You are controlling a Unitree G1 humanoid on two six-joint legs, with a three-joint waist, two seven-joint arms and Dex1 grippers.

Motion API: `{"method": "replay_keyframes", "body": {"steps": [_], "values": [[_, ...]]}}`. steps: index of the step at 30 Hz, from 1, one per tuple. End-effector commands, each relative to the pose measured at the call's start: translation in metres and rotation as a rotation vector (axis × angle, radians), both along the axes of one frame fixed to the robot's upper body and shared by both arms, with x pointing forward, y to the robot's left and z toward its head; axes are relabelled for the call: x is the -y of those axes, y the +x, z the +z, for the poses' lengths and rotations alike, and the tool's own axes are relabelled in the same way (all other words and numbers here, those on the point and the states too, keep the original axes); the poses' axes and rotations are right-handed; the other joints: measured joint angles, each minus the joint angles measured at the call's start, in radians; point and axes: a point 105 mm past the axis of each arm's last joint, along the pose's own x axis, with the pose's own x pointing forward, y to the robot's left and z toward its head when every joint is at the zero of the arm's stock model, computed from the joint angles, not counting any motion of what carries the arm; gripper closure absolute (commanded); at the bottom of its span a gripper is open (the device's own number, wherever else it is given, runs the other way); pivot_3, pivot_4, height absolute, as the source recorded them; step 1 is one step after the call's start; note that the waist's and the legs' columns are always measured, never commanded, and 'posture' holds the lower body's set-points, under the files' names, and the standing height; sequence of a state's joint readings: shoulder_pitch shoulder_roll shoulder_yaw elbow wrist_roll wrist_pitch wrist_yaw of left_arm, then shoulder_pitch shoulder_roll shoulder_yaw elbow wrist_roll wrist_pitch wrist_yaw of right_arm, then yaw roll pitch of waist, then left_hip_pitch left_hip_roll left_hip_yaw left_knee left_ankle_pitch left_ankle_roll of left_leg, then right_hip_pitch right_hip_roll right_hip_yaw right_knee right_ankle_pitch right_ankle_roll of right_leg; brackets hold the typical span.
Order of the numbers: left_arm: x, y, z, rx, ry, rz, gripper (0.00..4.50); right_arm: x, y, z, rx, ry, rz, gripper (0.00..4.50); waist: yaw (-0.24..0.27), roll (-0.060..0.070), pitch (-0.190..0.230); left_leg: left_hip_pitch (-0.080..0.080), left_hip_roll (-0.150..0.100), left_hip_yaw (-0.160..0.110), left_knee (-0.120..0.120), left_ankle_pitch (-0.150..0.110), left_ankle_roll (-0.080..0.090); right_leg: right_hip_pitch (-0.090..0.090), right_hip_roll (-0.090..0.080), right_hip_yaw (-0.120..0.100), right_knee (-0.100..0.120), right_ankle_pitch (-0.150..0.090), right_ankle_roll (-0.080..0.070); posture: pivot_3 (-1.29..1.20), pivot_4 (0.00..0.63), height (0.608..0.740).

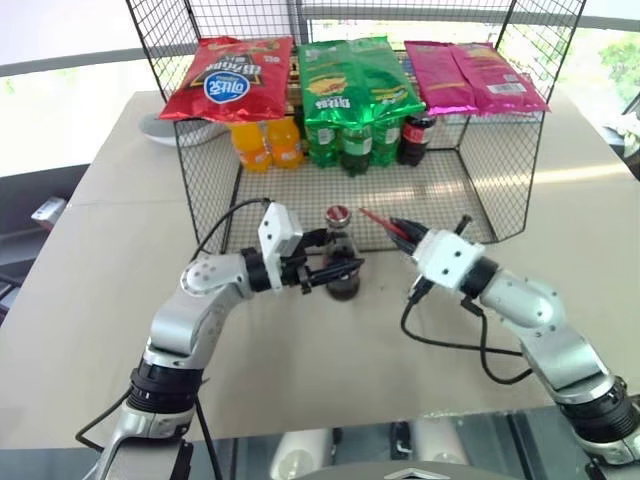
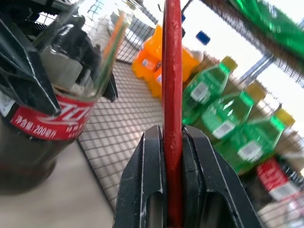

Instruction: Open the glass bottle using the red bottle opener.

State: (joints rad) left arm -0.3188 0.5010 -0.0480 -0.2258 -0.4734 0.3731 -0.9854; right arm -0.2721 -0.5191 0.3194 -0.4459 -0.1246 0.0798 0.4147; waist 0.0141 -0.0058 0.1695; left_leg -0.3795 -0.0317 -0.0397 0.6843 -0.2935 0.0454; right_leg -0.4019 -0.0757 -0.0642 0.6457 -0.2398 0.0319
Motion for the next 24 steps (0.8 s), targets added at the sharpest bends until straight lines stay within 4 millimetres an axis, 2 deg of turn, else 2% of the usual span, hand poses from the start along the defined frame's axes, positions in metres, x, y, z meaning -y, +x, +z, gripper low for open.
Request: {"method": "replay_keyframes", "body": {"steps": [1,5,10,15,19,24], "values": [[0.006,-0.004,0.008,0.039,0.0,-0.043,2.13,-0.01,-0.003,0.019,0.138,0.035,0.013,4.5,0.0,0.0,0.0,0.0,0.0,0.001,0.0,0.0,0.0,0.0,0.0,0.001,0.0,0.0,0.0,0.0,0.15,0.74],[0.009,-0.002,0.012,0.044,0.003,-0.05,2.13,-0.017,-0.006,0.025,0.19,0.064,0.024,4.5,0.001,0.0,0.0,0.0,0.0,0.001,0.0,0.0,0.0,-0.002,0.001,0.001,0.001,0.0,0.0,0.0,0.15,0.74],[0.017,-0.001,0.018,0.046,0.001,-0.056,2.13,-0.029,-0.014,0.012,0.199,0.031,0.079,4.5,-0.001,0.0,0.0,0.0,0.0,0.003,0.0,0.0,0.0,-0.002,0.001,0.003,0.001,0.0,0.0,0.0,0.15,0.74],[0.024,-0.003,0.017,0.044,0.0,-0.058,2.13,-0.033,-0.013,-0.004,0.213,0.006,0.082,4.5,0.001,0.0,0.0,0.0,0.001,0.004,0.0,0.0,0.0,-0.003,0.001,0.004,0.002,0.0,0.0,0.0,0.15,0.74],[0.014,-0.008,0.01,0.039,0.005,-0.054,2.13,-0.033,-0.01,-0.02,0.213,-0.052,0.08,4.5,-0.001,0.0,-0.001,0.001,0.001,0.005,0.0,0.0,0.0,-0.002,0.001,0.006,0.003,0.0,0.0,0.0,0.15,0.74],[0.01,-0.011,0.008,0.044,0.011,-0.054,2.13,-0.03,-0.01,-0.027,0.233,-0.093,0.073,4.5,-0.002,0.0,-0.002,0.002,0.001,0.006,0.0,0.0,0.0,-0.003,0.002,0.007,0.004,0.0,0.0,0.0,0.15,0.74]]}}
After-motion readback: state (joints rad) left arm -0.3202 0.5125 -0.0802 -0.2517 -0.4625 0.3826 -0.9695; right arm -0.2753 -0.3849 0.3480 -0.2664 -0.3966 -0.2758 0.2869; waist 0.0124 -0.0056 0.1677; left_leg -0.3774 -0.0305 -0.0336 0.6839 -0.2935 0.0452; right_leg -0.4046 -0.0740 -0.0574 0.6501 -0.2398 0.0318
